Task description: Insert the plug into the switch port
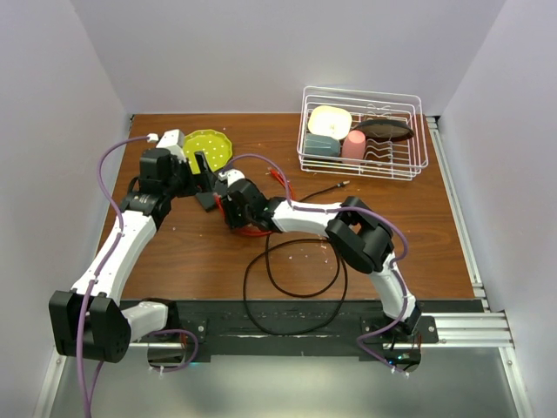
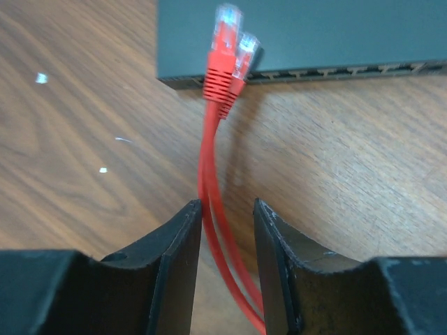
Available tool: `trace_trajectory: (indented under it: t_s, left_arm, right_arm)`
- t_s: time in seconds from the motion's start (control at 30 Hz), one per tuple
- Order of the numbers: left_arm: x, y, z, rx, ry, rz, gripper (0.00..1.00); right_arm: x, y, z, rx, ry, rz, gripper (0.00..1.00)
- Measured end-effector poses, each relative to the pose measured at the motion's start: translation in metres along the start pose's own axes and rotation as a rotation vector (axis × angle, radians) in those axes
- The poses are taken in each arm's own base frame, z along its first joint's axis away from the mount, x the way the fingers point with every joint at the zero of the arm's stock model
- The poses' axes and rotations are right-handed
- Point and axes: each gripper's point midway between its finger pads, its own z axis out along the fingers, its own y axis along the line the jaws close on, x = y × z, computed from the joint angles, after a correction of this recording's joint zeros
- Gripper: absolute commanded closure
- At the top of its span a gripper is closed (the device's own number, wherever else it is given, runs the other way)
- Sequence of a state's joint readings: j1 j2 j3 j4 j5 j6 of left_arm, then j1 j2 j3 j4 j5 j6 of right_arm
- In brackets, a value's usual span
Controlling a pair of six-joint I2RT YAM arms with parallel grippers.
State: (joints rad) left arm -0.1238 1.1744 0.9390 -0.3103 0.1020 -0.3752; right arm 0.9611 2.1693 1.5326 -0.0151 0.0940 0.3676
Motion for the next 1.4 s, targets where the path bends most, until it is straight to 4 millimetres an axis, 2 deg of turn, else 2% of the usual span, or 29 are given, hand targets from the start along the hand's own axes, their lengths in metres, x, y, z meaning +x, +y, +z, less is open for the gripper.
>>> trace_trajectory:
  t_s: [0.1, 0.13, 0.23, 0.33, 0.47, 0.53, 0.63, 0.8, 0.9, 1.03, 1.2, 1.27, 1.33, 1.4]
  left_arm:
    - [0.0, -0.001, 0.0, 0.003, 0.0, 0.0, 0.0]
    - [0.0, -0.001, 0.0, 0.003, -0.001, 0.0, 0.0]
    - [0.0, -0.001, 0.0, 0.003, 0.0, 0.0, 0.0]
    - [0.0, 0.0, 0.0, 0.002, 0.0, 0.0, 0.0]
    - [0.0, 0.0, 0.0, 0.002, 0.0, 0.0, 0.0]
    - [0.0, 0.0, 0.0, 0.002, 0.0, 0.0, 0.0]
    - [0.0, -0.001, 0.0, 0.005, 0.0, 0.0, 0.0]
    - [-0.002, -0.006, 0.0, 0.031, -0.005, 0.002, 0.0]
    - [-0.002, -0.009, 0.001, 0.053, -0.006, 0.003, 0.0]
    - [-0.004, -0.014, 0.001, 0.077, -0.013, 0.005, 0.0]
    - [-0.007, -0.018, 0.001, 0.101, -0.023, 0.008, 0.0]
    - [-0.006, -0.02, 0.001, 0.108, -0.02, 0.008, 0.0]
    - [-0.005, -0.02, 0.003, 0.113, -0.014, 0.008, 0.0]
    - [-0.004, -0.02, 0.004, 0.114, -0.009, 0.007, 0.0]
  right_arm:
    - [0.007, -0.001, 0.004, 0.001, 0.017, 0.006, 0.87]
    - [0.008, -0.001, 0.005, 0.002, 0.018, 0.008, 0.95]
    - [0.007, -0.002, 0.005, 0.005, 0.013, 0.015, 1.0]
    - [0.005, -0.006, 0.005, 0.027, 0.002, 0.018, 1.0]
    - [0.006, -0.025, -0.003, 0.1, -0.01, 0.021, 1.0]
    - [0.005, -0.039, -0.014, 0.15, -0.013, 0.026, 1.0]
    - [-0.009, -0.064, -0.038, 0.214, -0.041, 0.045, 1.0]
    - [-0.062, -0.096, -0.087, 0.304, -0.159, 0.061, 1.0]
    - [-0.086, -0.105, -0.115, 0.342, -0.217, 0.047, 1.0]
    - [-0.099, -0.108, -0.142, 0.356, -0.26, 0.008, 1.0]
    - [-0.084, -0.103, -0.163, 0.301, -0.234, -0.062, 1.0]
    - [-0.084, -0.098, -0.171, 0.266, -0.238, -0.072, 1.0]
    - [-0.092, -0.09, -0.185, 0.226, -0.265, -0.079, 1.0]
    - [-0.109, -0.083, -0.207, 0.202, -0.323, -0.076, 1.0]
